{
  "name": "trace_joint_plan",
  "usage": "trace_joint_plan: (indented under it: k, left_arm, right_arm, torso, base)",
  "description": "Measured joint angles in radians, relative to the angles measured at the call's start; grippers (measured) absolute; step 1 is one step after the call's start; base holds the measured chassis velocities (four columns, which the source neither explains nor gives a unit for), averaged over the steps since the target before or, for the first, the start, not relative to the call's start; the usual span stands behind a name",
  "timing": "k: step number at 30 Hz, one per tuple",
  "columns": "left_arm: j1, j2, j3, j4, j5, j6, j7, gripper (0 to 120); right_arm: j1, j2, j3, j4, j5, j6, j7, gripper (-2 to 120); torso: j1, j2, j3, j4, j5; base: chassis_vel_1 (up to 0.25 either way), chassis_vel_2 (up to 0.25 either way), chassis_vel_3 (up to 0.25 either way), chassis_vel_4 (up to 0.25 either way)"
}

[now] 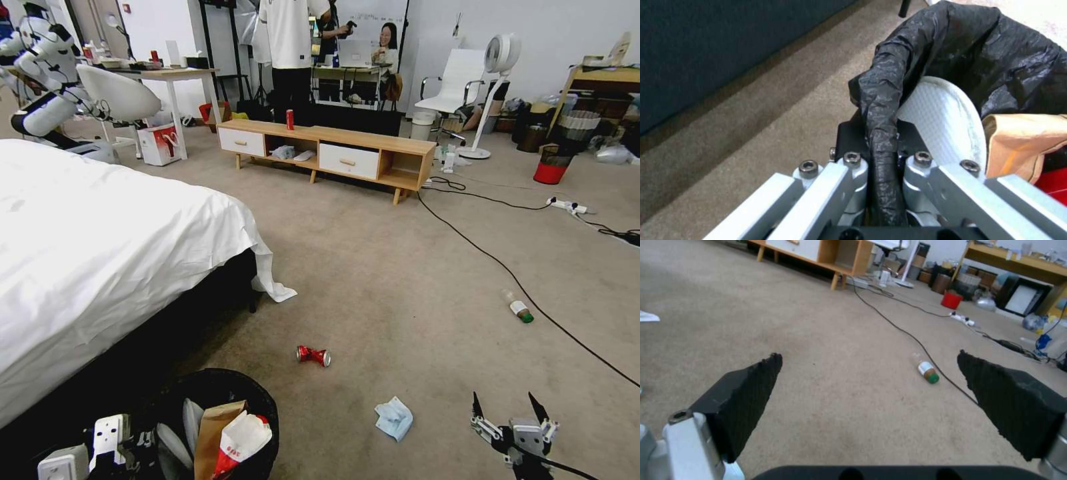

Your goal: Pick up the trash bin and place the garbage on the floor into it.

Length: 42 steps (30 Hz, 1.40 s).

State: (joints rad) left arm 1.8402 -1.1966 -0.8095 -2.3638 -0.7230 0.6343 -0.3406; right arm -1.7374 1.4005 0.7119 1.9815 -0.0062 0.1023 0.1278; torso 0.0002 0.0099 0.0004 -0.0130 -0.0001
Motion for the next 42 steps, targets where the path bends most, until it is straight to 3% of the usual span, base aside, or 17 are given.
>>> trace_joint_plan:
  k: [35,37,42]
  left_arm:
    - [0.006,-0.001,-0.003,-0.009,-0.005,0.003,0.000,4]
    - [0.008,-0.002,-0.003,-0.012,-0.007,0.003,0.000,4]
    - [0.011,-0.005,-0.005,-0.016,-0.007,0.004,0.001,4]
  right_arm:
    - [0.006,-0.003,-0.004,-0.007,0.016,0.005,-0.005,100]
    - [0.006,-0.004,-0.009,0.014,0.042,-0.048,-0.024,100]
    - [0.011,-0.019,-0.031,0.021,0.091,-0.080,-0.036,100]
  torso:
    - [0.000,0.000,0.000,-0.0002,0.0000]
    - [0.000,0.000,0.000,-0.0003,0.0000]
    - [0.000,0.000,0.000,-0.0001,0.0001]
  base:
    - [-0.025,0.022,0.025,-0.025]
    - [0.000,0.000,0.000,0.000]
    - [0.000,0.000,0.000,0.000]
